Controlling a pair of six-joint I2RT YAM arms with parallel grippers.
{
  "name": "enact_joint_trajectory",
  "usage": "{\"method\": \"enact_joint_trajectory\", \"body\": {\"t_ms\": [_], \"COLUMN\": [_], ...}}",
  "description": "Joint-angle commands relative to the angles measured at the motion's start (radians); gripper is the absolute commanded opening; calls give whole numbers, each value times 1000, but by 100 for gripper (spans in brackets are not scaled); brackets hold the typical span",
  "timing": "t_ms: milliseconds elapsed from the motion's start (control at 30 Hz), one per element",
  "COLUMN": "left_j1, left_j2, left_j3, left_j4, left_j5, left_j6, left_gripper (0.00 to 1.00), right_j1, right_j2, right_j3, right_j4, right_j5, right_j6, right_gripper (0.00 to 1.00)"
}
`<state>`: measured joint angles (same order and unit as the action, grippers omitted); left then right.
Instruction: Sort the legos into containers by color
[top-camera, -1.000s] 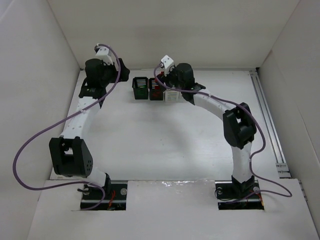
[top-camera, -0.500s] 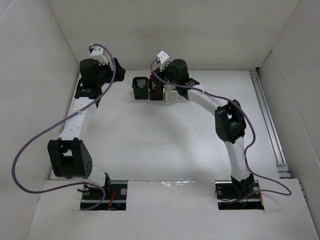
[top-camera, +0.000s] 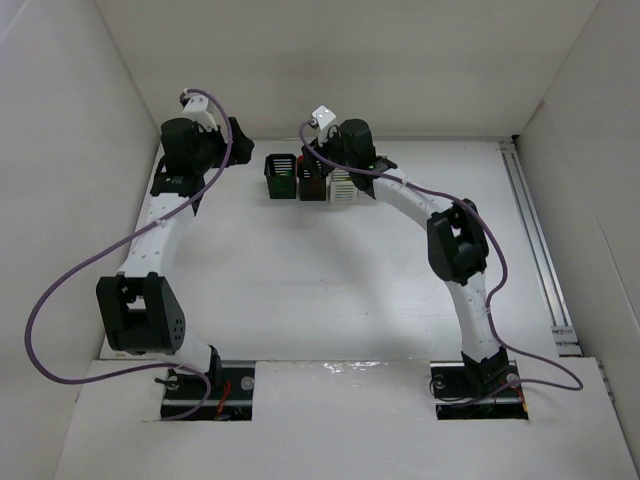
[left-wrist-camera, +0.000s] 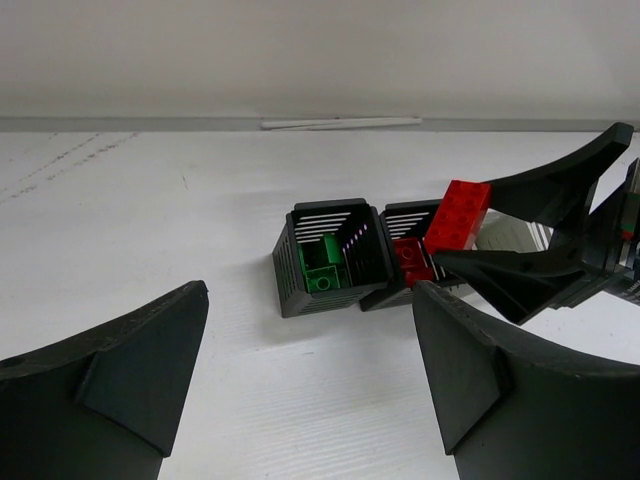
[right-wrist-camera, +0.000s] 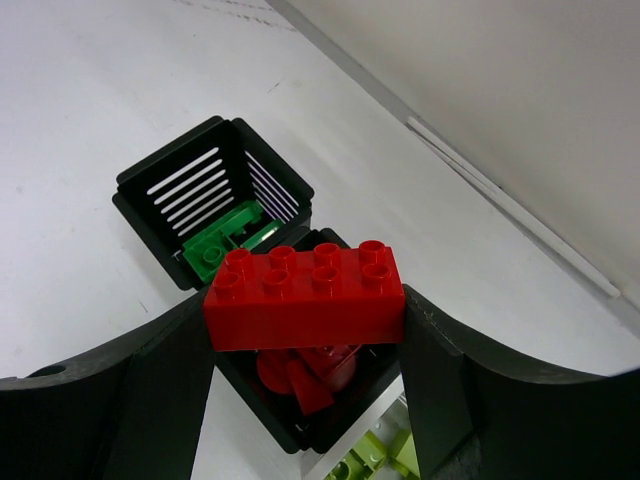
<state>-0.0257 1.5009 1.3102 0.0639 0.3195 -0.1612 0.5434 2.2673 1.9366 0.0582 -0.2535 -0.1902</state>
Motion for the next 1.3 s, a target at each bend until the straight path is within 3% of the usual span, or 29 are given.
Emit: {"method": "enact_joint_trajectory", "body": {"t_ms": [0, 367, 500, 833, 1067, 1267], "left_j1": [3, 3, 3, 3, 3, 3], "left_j2": [4, 13, 13, 22, 32, 4], "left_j3": [41, 41, 41, 41, 50, 35], "left_j4": [24, 33, 33, 42, 42, 63], "left_j5": [27, 36, 46, 55, 64, 93], "left_j6": [-15, -15, -15, -24, -34, -6], "left_gripper": [80, 82, 83, 83, 83, 84], "right_j1": [-2, -11, -11, -11, -11, -31], "right_j2": [14, 24, 24, 24, 6, -127], "right_j3": [41, 41, 41, 41, 50, 36], "right_j4": [8, 8, 8, 8, 8, 40], "right_j5": [-16, -6, 3, 3, 3, 19], "right_j6": [12, 12, 12, 12, 12, 52], "right_gripper": [24, 49, 63, 84, 87, 84]}}
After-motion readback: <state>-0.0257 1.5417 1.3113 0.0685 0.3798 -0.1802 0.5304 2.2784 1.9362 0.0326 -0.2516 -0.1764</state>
